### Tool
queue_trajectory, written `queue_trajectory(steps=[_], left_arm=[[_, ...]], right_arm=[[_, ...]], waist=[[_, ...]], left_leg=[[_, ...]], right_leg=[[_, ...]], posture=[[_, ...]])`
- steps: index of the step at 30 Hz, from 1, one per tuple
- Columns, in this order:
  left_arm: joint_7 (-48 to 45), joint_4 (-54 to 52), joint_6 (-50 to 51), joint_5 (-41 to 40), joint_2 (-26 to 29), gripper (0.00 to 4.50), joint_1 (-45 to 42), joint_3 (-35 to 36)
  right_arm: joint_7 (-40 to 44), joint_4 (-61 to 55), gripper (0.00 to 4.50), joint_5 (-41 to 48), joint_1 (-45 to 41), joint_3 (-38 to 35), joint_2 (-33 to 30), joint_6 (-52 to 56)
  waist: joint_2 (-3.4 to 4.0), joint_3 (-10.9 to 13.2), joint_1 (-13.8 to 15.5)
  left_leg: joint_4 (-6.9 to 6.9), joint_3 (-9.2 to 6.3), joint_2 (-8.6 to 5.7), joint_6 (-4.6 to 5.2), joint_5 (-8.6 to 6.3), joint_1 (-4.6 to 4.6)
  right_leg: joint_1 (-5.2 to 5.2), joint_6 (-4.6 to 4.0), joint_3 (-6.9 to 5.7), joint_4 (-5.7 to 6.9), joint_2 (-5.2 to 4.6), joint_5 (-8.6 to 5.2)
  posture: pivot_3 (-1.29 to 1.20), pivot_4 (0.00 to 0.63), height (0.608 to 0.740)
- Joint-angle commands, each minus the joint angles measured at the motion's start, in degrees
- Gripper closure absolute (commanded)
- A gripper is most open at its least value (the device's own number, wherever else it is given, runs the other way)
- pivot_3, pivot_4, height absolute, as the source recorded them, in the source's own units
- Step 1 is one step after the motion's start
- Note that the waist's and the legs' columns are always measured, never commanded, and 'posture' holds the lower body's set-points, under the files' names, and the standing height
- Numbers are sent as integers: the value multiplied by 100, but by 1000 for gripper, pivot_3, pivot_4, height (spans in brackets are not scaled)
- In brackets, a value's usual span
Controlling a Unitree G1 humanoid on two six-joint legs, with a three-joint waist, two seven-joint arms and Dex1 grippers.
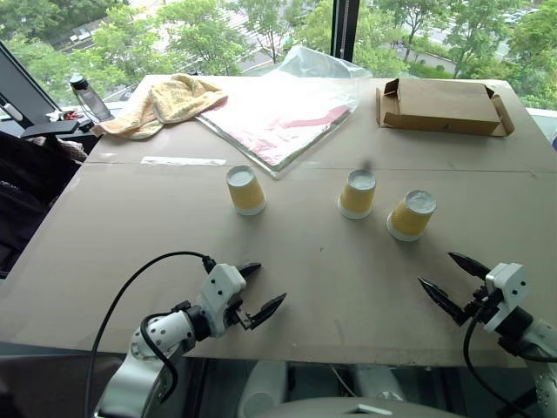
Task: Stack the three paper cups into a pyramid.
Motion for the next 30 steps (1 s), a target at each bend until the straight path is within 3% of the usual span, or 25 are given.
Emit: queue_trajectory(steps=[1,8,13,21,30], left_arm=[[-27,14,-142,-24,13,0,37,84],[-74,-24,-158,-70,28,0,6,58],[-447,-420,140,-577,179,0,-218,56],[-1046,-986,977,-1567,842,0,-1327,390],[-1824,-1047,1346,-2483,1493,0,-1431,1074]], right_arm=[[10,-24,44,12,-26,-57,23,-57],[14,-7,44,-6,-63,-64,19,-72],[-123,-95,44,-27,-345,-8,31,43],[-921,153,44,-369,-1513,274,335,528],[-934,123,44,-333,-1911,447,438,700]], waist=[[0,0,-1],[0,0,-1],[-1,1,-5],[-4,6,-12],[-9,15,-17]], left_leg=[[0,0,0,0,0,0],[0,0,0,0,0,0],[0,1,0,0,0,1],[3,0,0,-4,2,-1],[2,1,0,-19,11,-34]], right_leg=[[0,0,0,0,0,0],[0,0,0,0,0,0],[0,0,0,1,0,0],[-1,0,-3,4,1,0],[-31,1,-4,1,0,0]], posture=[[0,150,740],[0,150,740],[0,150,740],[0,150,740],[0,150,740]])
